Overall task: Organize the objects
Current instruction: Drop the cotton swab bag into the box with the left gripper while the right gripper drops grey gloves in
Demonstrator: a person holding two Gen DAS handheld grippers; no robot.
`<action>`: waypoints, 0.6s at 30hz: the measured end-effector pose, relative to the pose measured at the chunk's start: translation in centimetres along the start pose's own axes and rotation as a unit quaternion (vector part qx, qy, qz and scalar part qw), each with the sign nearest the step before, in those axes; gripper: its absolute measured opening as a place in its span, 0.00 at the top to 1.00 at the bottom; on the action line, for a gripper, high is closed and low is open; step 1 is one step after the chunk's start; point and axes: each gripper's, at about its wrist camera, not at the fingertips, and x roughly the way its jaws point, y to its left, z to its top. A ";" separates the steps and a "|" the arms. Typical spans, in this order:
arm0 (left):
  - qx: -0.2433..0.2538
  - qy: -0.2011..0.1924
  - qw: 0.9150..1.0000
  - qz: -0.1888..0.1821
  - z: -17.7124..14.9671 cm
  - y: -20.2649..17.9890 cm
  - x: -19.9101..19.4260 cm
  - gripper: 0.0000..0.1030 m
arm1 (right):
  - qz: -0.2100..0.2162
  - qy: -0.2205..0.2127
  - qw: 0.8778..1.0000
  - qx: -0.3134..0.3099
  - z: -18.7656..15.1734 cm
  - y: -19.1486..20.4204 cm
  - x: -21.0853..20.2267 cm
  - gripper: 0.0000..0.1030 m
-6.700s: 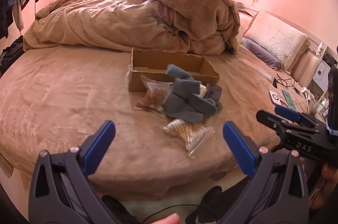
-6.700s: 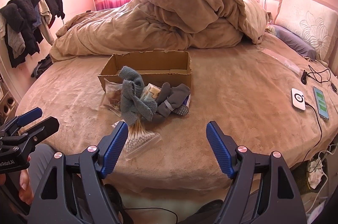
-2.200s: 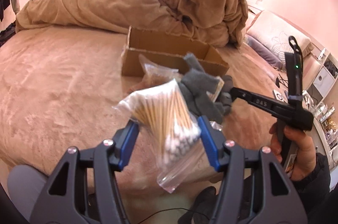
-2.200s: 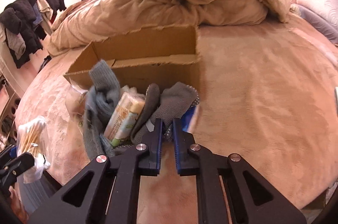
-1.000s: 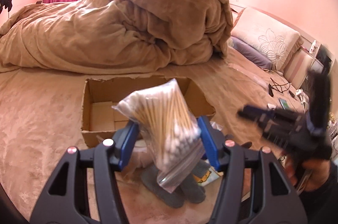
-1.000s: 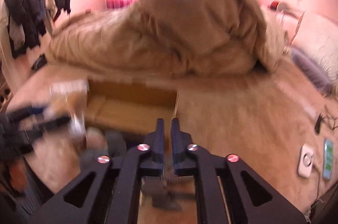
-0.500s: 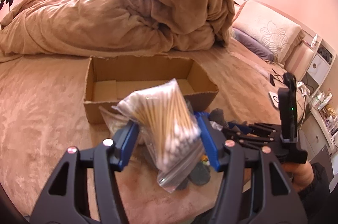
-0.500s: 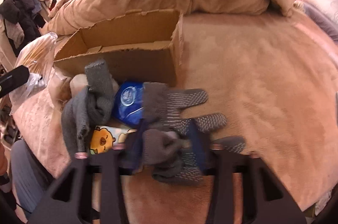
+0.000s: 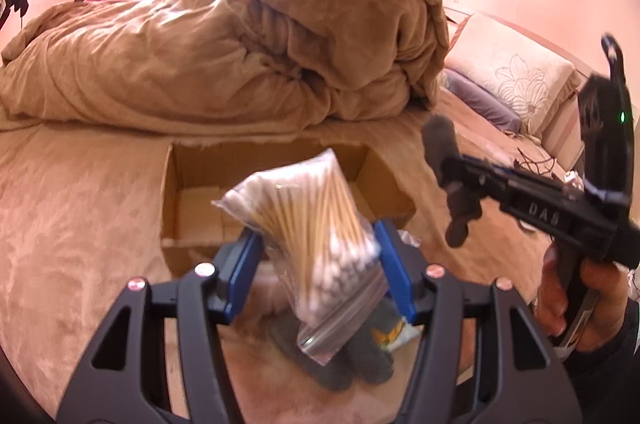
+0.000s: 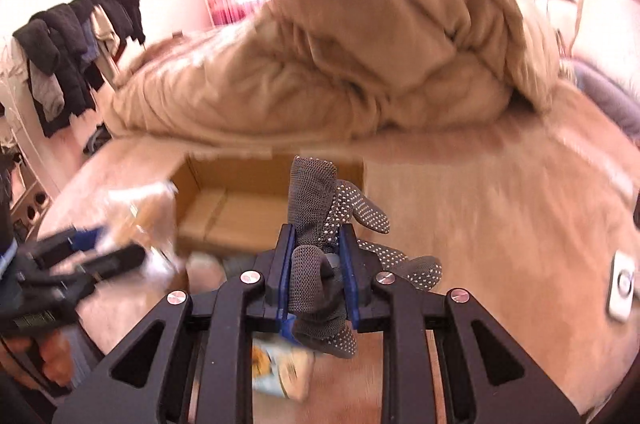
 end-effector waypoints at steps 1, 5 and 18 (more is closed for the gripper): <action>0.001 -0.002 1.000 -0.001 0.4 0.0 0.2 0.43 | 0.000 -0.008 1.000 -0.002 0.8 0.1 0.0 0.77; -0.003 -0.010 1.000 -0.007 2.3 0.2 1.7 0.43 | 0.005 -0.024 1.000 -0.004 3.0 0.3 0.7 0.77; 0.005 0.045 0.999 0.001 2.9 1.9 11.3 0.42 | 0.039 0.016 0.999 0.031 2.6 -1.4 8.9 0.75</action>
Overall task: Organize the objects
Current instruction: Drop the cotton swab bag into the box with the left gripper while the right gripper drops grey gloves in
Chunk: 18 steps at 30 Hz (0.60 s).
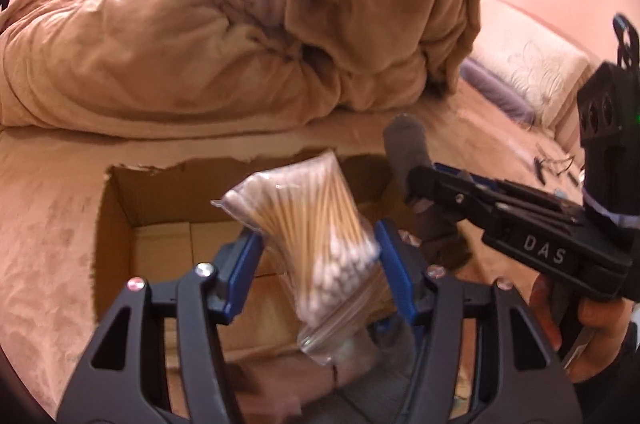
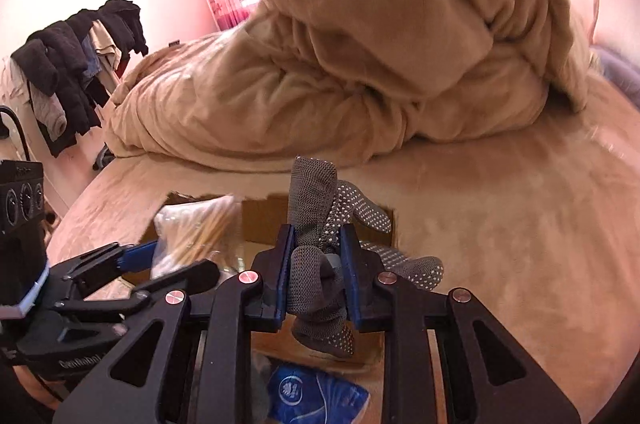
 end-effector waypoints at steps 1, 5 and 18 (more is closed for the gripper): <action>0.001 0.002 1.000 0.005 -0.1 0.0 0.3 0.41 | -0.002 0.006 1.000 -0.001 -0.3 0.0 0.6 0.73; 0.006 -0.001 1.000 0.024 -0.4 0.1 0.3 0.33 | -0.006 0.013 1.000 -0.009 -0.8 0.1 1.6 0.50; -0.001 -0.059 0.997 0.040 -1.4 1.1 -9.7 0.19 | -0.030 -0.038 0.998 -0.029 -0.6 2.7 -3.8 0.38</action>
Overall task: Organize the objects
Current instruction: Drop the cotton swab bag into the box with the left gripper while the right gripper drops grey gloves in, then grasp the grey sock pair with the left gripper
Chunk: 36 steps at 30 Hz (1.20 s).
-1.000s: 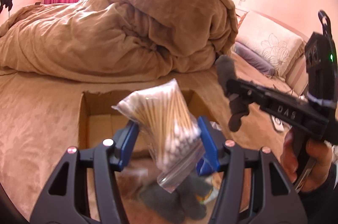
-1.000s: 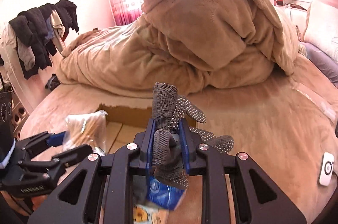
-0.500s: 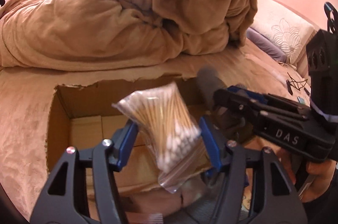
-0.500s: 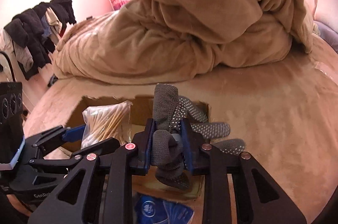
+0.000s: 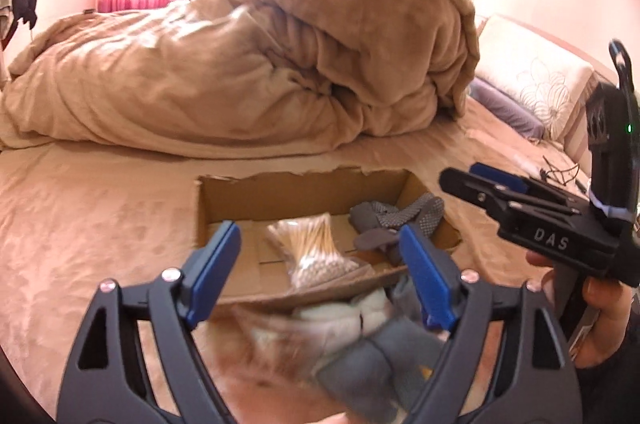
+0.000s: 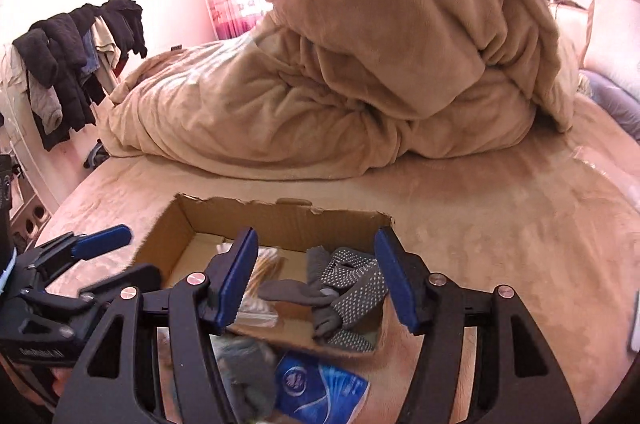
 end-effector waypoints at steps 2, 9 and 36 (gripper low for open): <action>-0.005 -0.009 1.000 0.002 -0.2 0.4 -2.1 0.17 | -0.002 -0.008 1.000 0.001 -0.2 0.5 -1.5 0.38; -0.018 -0.024 1.000 0.003 -1.8 1.3 -7.4 0.15 | -0.002 -0.017 1.000 -0.007 -1.7 2.8 -6.0 0.37; -0.062 0.047 0.996 -0.034 -11.1 0.4 -5.3 0.15 | -0.031 0.067 0.997 0.013 -11.1 1.3 -6.4 0.37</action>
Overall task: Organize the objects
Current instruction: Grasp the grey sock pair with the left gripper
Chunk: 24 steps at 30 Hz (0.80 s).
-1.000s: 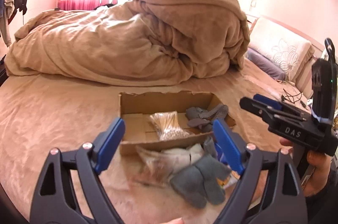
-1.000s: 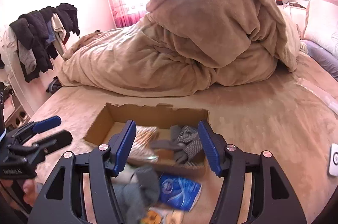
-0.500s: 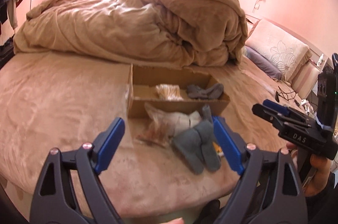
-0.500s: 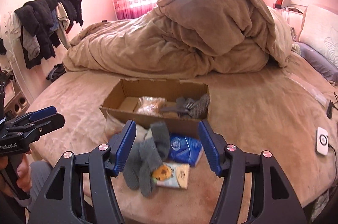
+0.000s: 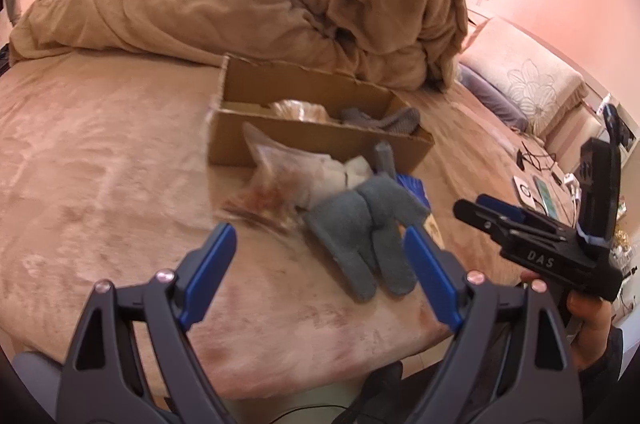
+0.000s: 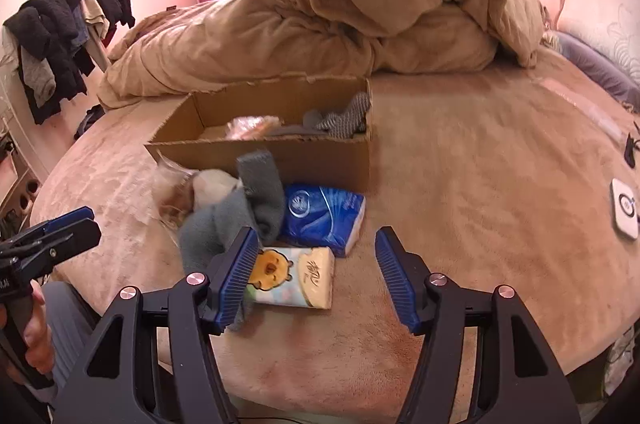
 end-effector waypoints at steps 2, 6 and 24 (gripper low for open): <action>0.006 0.004 1.000 -0.008 -0.3 -0.5 1.0 0.15 | 0.003 0.006 1.000 0.003 -0.4 -0.3 0.5 0.37; 0.001 0.021 1.000 -0.017 -0.7 -1.1 3.0 0.16 | 0.015 0.022 1.000 0.004 -1.1 -0.8 1.8 0.37; -0.050 0.067 0.996 -0.034 -1.8 -1.3 9.3 0.72 | 0.077 0.058 0.995 0.001 -2.6 -1.5 5.3 0.38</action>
